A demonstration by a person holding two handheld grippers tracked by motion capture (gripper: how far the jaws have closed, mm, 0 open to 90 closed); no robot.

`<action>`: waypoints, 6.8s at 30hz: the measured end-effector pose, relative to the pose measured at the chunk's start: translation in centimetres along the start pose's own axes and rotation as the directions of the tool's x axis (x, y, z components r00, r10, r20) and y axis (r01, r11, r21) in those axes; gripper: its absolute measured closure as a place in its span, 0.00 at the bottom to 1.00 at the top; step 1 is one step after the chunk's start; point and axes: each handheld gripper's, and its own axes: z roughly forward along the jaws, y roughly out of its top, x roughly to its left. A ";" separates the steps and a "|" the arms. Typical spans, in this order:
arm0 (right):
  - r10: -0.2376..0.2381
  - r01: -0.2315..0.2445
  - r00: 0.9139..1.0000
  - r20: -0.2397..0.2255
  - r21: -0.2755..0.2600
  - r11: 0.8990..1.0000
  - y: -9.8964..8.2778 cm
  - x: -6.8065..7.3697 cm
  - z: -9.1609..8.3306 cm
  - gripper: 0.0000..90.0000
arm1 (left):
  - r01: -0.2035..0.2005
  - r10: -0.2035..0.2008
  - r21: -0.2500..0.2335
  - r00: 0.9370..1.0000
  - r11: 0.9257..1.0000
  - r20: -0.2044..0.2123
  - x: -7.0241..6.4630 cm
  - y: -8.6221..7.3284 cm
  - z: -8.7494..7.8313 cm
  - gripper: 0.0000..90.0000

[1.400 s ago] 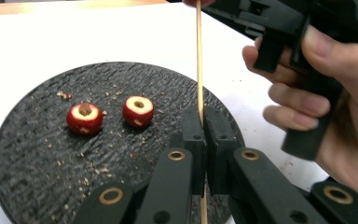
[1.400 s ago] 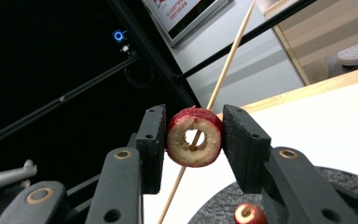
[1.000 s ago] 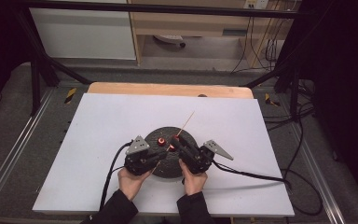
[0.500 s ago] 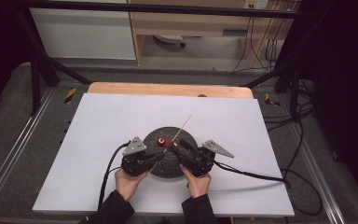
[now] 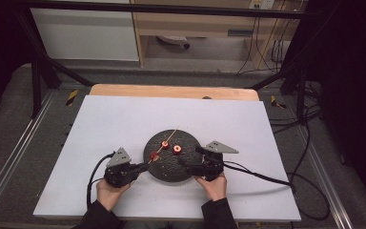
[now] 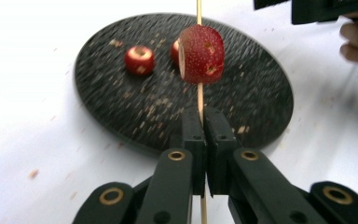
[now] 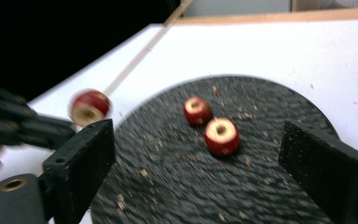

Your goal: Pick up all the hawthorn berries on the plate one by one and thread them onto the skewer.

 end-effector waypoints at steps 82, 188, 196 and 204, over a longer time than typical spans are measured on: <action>-0.187 0.192 0.979 -0.081 0.675 0.712 6.7 -1.7 11.1 0.67 | 0.020 -0.020 0.037 1.000 0.999 0.005 2.5 -2.5 -2.3 0.97; 0.284 -0.335 0.942 -0.178 -0.471 0.816 4.0 -1.1 0.7 0.68 | -0.008 0.010 -0.053 0.999 0.999 0.034 -1.7 -0.2 -0.9 0.97; 0.313 -0.377 0.926 -0.212 -0.492 0.785 4.0 -1.1 0.8 0.68 | -0.015 0.018 -0.072 0.999 0.997 0.031 -2.7 0.4 -0.1 0.97; 0.327 -0.398 0.917 -0.227 -0.494 0.773 3.6 -0.9 1.0 0.68 | -0.009 0.011 -0.080 1.000 0.997 0.029 -3.0 0.4 0.2 0.97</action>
